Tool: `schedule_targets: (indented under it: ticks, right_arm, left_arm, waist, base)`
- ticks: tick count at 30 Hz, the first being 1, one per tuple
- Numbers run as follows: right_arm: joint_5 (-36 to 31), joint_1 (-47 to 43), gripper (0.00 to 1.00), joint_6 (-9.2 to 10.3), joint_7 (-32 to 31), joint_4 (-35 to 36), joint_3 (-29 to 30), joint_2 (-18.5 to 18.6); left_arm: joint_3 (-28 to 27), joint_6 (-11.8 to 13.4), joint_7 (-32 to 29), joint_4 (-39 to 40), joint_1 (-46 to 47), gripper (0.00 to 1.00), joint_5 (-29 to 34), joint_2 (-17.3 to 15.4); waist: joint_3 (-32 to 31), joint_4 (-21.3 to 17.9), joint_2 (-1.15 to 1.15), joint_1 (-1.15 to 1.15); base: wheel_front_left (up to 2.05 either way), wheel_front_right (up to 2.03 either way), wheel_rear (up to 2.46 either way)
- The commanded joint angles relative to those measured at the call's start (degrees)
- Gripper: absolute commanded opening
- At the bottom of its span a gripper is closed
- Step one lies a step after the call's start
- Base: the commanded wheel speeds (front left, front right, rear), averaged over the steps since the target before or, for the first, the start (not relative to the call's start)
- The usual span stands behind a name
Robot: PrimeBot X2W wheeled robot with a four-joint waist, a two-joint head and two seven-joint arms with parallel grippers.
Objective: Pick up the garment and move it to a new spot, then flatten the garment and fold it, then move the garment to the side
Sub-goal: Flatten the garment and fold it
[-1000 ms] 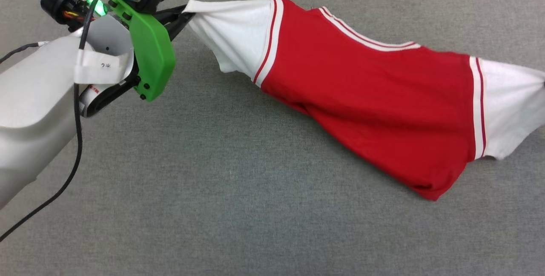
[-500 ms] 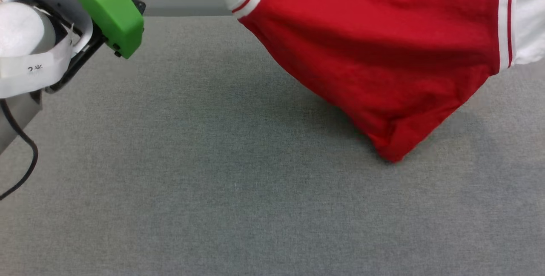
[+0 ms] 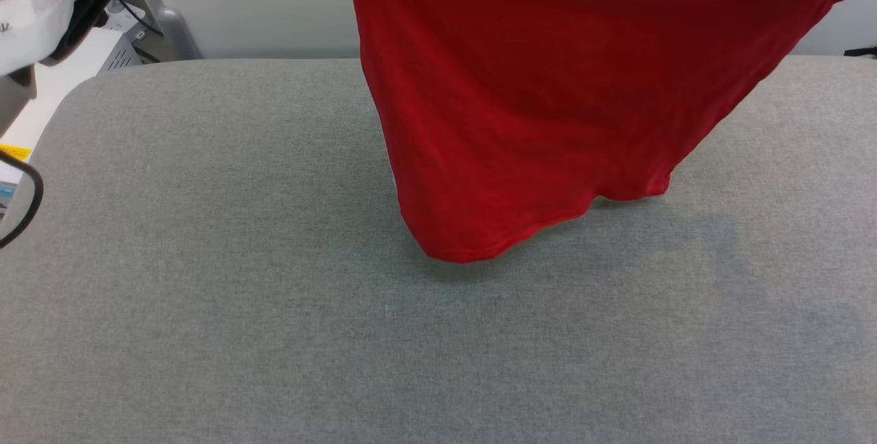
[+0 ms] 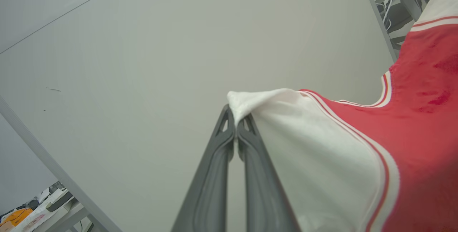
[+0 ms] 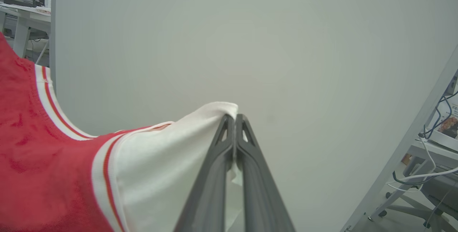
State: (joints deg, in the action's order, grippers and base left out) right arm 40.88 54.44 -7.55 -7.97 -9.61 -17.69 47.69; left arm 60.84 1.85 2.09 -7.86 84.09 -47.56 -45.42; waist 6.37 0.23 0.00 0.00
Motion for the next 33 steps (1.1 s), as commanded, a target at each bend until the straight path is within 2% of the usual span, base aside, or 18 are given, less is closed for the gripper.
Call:
schedule_targets:
  ticks: [1, 6, 11, 16, 19, 28, 33]
  right_arm:
    - [-0.45, 1.83, 0.00, 0.06, 0.19, -0.14, -0.20, -0.28]
    - [-0.96, 6.92, 0.00, 0.06, -0.42, -1.82, -1.49, -0.88]
    - [-0.69, 12.58, 0.00, 0.06, -1.63, -5.36, -3.59, -1.80]
    - [-2.07, 20.91, 0.00, 0.06, -2.46, -10.37, -7.08, -2.99]
    - [-3.96, 26.73, 0.00, 0.06, -2.12, -13.94, -9.12, -3.98]
    - [-9.62, 44.52, 0.00, 0.06, 3.07, -25.93, -12.79, -7.47]
    - [-13.24, 52.90, 0.00, 0.06, 8.39, -31.84, -13.87, -10.38]
  left_arm:
    - [-0.25, -0.08, 0.06, -0.60, 1.43, 0.00, 0.92, 0.66]
    - [-1.02, 0.44, -0.27, -1.45, 3.58, 0.00, 1.13, 1.52]
    - [-1.66, 2.54, -0.77, -1.15, 4.70, 0.00, 1.55, 2.12]
    - [-2.85, 4.89, -0.41, -1.67, 6.28, 0.00, 1.98, 3.22]
    - [-4.04, 5.04, 0.16, -3.47, 9.04, 0.00, 2.48, 3.82]
    - [-7.00, 5.06, 2.47, -9.84, 19.88, 0.00, 5.55, 6.80]
    - [-8.73, 5.75, 3.29, -10.94, 24.27, 0.00, 6.51, 6.77]
  waist:
    - [0.22, 0.00, 0.00, 0.00]
    - [1.91, -0.05, 0.00, 0.00]
    - [5.12, -0.11, 0.00, 0.00]
    - [10.58, -0.21, 0.00, 0.00]
    - [14.00, -0.23, 0.00, 0.00]
    - [22.46, 0.11, 0.00, 0.00]
    - [25.76, -0.35, 0.00, 0.00]
  base:
    - [0.00, 0.00, 0.00]
    - [0.00, 0.00, 0.00]
    - [0.00, 0.00, 0.00]
    - [0.00, 0.00, 0.00]
    - [0.00, 0.00, 0.00]
    - [0.00, 0.00, 0.00]
    - [0.00, 0.00, 0.00]
